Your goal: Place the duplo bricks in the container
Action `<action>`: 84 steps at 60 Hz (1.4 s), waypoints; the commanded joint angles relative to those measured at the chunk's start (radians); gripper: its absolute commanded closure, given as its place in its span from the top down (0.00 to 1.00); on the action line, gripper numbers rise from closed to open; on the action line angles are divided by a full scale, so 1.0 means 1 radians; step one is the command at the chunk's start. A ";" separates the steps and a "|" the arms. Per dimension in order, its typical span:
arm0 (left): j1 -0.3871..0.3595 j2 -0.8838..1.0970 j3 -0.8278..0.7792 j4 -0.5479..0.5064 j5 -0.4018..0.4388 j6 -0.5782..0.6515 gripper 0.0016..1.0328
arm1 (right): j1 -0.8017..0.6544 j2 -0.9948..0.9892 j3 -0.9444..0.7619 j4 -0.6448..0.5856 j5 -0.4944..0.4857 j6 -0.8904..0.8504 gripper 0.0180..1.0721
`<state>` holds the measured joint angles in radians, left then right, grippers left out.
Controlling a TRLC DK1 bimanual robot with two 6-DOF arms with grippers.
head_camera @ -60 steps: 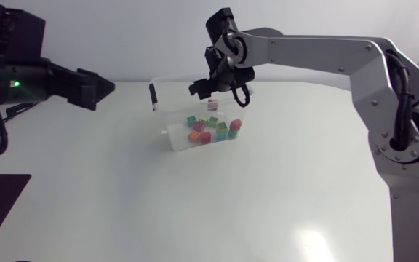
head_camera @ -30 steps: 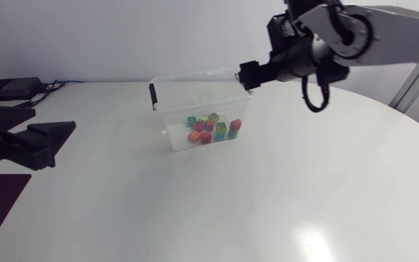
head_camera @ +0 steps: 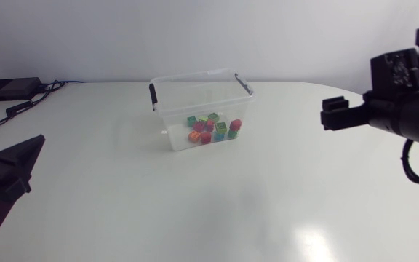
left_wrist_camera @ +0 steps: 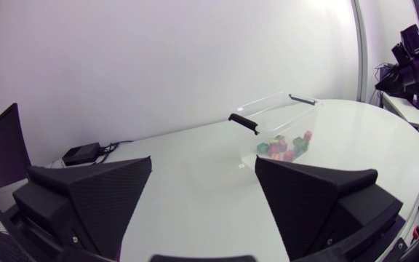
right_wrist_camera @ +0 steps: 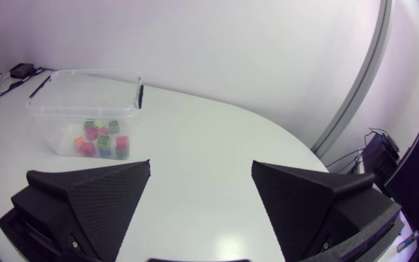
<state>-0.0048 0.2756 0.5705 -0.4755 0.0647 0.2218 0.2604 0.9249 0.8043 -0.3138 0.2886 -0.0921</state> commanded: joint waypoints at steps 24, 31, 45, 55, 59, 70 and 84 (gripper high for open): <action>0.040 -0.233 -0.162 0.069 -0.008 0.005 0.96 | -0.122 -0.454 -0.275 -0.013 0.007 -0.133 0.96; 0.040 -0.261 -0.201 0.098 -0.010 -0.005 0.96 | -0.134 -0.521 -0.327 0.004 -0.008 -0.135 0.96; 0.031 -0.265 -0.291 0.190 -0.024 -0.058 0.96 | -0.165 -0.620 -0.444 0.080 -0.077 -0.080 0.96; 0.025 -0.267 -0.357 0.258 -0.033 -0.096 0.96 | -0.187 -0.692 -0.529 0.135 -0.127 -0.039 0.96; 0.023 -0.268 -0.384 0.285 -0.037 -0.112 0.96 | -0.197 -0.721 -0.563 0.157 -0.147 -0.023 0.96; 0.016 -0.271 -0.455 0.358 -0.048 -0.154 0.96 | -0.221 -0.799 -0.655 0.217 -0.201 0.021 0.96; 0.007 -0.275 -0.547 0.452 -0.061 -0.208 0.96 | -0.252 -0.900 -0.774 0.294 -0.271 0.078 0.96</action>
<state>0.0097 0.0093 0.0677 -0.0589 0.0132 0.0563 0.0216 0.0566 0.0803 -0.0517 0.0353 -0.0532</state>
